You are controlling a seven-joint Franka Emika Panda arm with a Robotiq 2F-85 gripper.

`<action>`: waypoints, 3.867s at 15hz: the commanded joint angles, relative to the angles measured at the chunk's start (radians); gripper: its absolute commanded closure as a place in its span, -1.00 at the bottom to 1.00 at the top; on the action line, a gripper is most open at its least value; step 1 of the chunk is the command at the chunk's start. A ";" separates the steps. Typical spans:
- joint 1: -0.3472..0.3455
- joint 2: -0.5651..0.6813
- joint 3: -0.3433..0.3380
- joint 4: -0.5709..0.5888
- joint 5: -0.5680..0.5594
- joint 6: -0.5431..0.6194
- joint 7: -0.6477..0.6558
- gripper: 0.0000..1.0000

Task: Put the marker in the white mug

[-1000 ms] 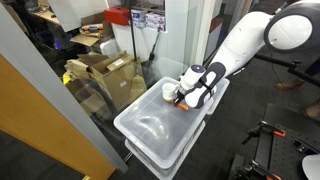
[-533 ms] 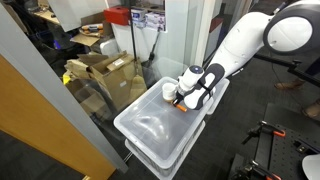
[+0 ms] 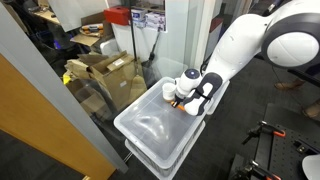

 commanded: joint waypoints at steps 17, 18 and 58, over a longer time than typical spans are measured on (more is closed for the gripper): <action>0.702 -0.028 -0.608 -0.252 0.229 0.085 0.208 0.90; 0.727 -0.017 -0.630 -0.254 0.241 0.084 0.220 0.90; 1.038 0.463 -1.197 -0.109 -0.084 0.055 1.150 0.90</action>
